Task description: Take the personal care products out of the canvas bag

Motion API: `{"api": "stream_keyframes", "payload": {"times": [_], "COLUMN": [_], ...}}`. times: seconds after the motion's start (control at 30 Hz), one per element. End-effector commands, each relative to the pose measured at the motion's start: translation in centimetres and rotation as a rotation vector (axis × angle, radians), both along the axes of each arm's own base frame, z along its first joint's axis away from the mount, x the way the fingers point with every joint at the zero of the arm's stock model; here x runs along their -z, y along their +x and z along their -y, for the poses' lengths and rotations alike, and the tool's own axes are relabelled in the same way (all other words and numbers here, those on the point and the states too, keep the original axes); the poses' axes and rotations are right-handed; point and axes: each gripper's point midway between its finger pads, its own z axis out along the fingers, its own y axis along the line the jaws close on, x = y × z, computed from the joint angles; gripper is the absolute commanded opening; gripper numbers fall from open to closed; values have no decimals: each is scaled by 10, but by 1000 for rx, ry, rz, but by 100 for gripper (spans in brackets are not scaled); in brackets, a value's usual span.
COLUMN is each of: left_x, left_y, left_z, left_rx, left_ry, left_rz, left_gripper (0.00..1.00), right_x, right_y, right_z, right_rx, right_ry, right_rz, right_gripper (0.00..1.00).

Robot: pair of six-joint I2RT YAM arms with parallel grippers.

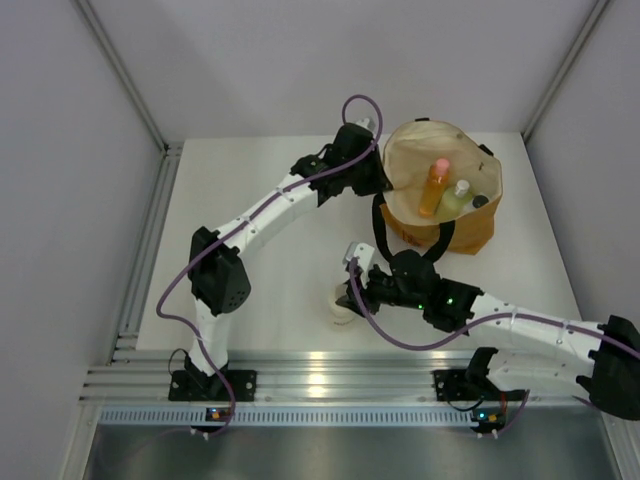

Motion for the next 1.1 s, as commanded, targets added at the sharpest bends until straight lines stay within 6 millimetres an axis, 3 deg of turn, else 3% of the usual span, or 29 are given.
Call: {"api": "stream_keyframes", "payload": {"times": [0.0, 0.23, 0.3, 0.37, 0.43, 0.53, 0.6, 0.63, 0.67, 0.7, 0.73, 0.77, 0.83, 0.87, 0.93, 0.97, 1.07], "left_x": [-5, -1, -1, -1, -1, -2, -1, 0, -1, -2, -2, -3, -3, -4, -7, -7, -10], "left_y": [-1, -5, -5, -5, -6, -7, -8, -8, -8, -8, -9, -10, -12, -13, -16, -18, -22], "left_z": [0, -1, -2, -2, -2, 1, 1, 2, 2, 3, 4, 4, 5, 6, 10, 11, 15], "left_rx": [25, 27, 24, 23, 22, 26, 24, 25, 22, 22, 22, 19, 20, 19, 25, 26, 28], "left_ry": [-5, -4, -5, -5, -8, -18, -22, -25, -30, -34, -37, -44, -48, -55, -59, -62, -66], "left_rz": [17, 0, -1, -3, -7, -15, -24, -27, -31, -36, -39, -45, -52, -55, -55, -55, -52], "left_gripper": [0, 0, 0, 0, 0, 0, 0, 0, 0, 0, 0, 0, 0, 0, 0, 0, 0], "right_x": [-86, -39, -36, -37, -37, -47, -68, -67, -88, -94, -92, -110, -123, -133, -145, -155, -166], "right_y": [9, 1, 0, 0, 1, 4, 8, 13, 19, 25, 33, 49, 70, 90, 107, 120, 143], "right_z": [-31, -32, -34, -35, -33, -29, -24, -16, -11, -4, 7, 20, 43, 67, 92, 114, 150], "right_rx": [-41, -65, -66, -59, -44, -15, 18, 60, 93, 131, 192, 261, 401, 502, 617, 699, 865], "right_ry": [328, 238, 224, 216, 204, 194, 212, 180, 202, 198, 166, 187, 227, 238, 284, 300, 308], "right_rz": [232, 177, 164, 147, 132, 128, 149, 145, 163, 162, 127, 135, 65, 50, 10, 14, -19], "right_gripper": [0, 0, 19, 46, 63, 71, 72, 74, 74, 74, 74, 74, 73, 72, 71, 71, 70]}}
